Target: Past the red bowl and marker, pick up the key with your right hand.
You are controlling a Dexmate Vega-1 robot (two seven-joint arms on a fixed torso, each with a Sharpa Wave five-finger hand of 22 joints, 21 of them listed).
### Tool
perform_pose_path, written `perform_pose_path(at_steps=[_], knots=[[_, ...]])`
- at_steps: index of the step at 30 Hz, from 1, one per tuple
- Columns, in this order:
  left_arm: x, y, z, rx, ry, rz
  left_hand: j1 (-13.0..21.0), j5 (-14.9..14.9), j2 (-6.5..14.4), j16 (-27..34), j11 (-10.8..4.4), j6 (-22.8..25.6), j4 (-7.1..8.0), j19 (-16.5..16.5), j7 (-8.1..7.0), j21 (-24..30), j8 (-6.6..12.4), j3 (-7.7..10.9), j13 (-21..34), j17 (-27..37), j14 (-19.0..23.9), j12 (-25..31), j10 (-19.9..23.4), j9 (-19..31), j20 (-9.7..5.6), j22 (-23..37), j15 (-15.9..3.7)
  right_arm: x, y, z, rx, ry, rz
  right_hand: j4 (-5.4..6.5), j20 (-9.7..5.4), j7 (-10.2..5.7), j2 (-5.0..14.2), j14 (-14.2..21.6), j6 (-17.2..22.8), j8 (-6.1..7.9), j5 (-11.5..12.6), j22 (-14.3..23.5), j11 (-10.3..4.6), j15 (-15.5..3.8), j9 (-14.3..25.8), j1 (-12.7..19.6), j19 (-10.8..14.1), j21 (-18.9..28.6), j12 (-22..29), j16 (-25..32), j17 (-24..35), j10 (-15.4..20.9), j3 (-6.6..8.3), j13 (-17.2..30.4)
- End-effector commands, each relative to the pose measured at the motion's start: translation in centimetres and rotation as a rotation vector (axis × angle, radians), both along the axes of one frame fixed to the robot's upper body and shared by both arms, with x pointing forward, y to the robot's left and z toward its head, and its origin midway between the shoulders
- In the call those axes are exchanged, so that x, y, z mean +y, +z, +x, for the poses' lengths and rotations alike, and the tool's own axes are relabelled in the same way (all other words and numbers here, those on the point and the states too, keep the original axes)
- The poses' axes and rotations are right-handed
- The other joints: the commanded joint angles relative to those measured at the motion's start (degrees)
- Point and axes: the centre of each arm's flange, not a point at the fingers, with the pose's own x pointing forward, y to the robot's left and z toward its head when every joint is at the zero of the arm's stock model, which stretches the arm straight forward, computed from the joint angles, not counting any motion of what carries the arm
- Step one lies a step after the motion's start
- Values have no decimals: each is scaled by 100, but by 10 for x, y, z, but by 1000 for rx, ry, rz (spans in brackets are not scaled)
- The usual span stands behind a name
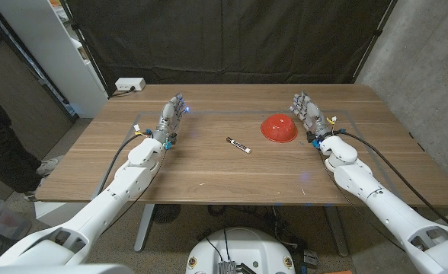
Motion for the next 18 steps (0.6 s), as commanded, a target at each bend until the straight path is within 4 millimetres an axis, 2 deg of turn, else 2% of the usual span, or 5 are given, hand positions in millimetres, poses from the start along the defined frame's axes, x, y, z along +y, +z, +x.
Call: perform_pose_path(at_steps=[1,3,4,10,18], knots=[[-3,1,2,8,0,7,-13,34,498,34,-7,-122,0,-92,4,32,38,33,24,19,-44,35,-68,11,7,9,-9,-3,2,1,3,-17,-23,-46,-10,-7,133,30,16,6,45,24,21,4,15,-2,94,55,-10,7,21,32,90,23],[-3,1,2,8,-1,10,-14,34,498,34,-5,-128,0,-91,-1,30,36,32,24,18,-45,34,-73,11,6,9,-8,-3,2,2,2,-16,-37,-123,-19,-28,80,-69,-141,-48,45,24,-35,-16,12,55,15,24,-82,-36,6,-155,132,22],[-3,1,3,9,-1,10,-14,35,498,33,-8,-132,0,-95,-1,28,35,31,24,18,-50,31,-82,11,5,9,-3,-4,3,2,6,-22,-61,-296,61,-1,-44,-128,-278,-74,36,19,39,9,5,203,-39,4,-101,-59,-20,-262,160,19],[-3,2,5,10,-3,11,-17,37,498,34,-15,-133,-1,-96,-2,24,37,26,24,18,-52,33,-86,11,9,10,-8,-11,13,-6,33,-144,-227,-716,249,130,-267,-147,-395,-35,-11,9,107,217,4,594,-63,-3,-67,-43,-35,-288,222,18],[-3,1,10,16,-7,12,-21,39,495,37,-6,-129,-2,-96,-4,19,42,20,24,17,-50,38,-83,11,15,10,-10,-15,15,-8,28,-151,-223,-878,272,124,-309,-81,-308,16,-30,10,125,228,10,759,-34,9,-57,-17,-32,-278,261,22]])
